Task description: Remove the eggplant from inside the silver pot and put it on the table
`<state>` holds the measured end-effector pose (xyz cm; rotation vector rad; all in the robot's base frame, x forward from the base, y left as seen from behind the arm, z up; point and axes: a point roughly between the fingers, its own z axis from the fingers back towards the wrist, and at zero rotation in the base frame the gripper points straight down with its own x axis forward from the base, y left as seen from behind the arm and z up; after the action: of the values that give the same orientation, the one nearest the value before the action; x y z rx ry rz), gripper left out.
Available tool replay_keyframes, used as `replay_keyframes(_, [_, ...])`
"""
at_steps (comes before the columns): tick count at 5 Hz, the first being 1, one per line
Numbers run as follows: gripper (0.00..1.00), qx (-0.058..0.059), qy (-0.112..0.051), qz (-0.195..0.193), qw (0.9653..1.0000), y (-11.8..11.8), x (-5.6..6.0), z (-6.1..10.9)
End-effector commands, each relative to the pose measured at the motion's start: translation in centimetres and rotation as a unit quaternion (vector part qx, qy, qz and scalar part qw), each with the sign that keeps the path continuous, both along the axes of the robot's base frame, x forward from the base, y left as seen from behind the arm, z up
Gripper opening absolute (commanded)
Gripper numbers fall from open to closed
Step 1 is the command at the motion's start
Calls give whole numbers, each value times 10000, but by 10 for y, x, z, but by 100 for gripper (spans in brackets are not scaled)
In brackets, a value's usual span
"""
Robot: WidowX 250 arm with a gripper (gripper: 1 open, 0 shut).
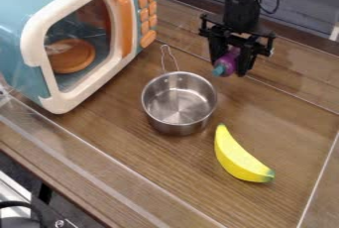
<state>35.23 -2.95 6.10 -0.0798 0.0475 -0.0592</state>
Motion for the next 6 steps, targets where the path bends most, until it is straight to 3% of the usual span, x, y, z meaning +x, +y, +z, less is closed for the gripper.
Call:
replay_keyframes(1, [0, -19, -327, -39, 9995, -6, 12, 15])
replay_keyframes(6, [0, -38, -316, 5, 9995, -6, 22, 10])
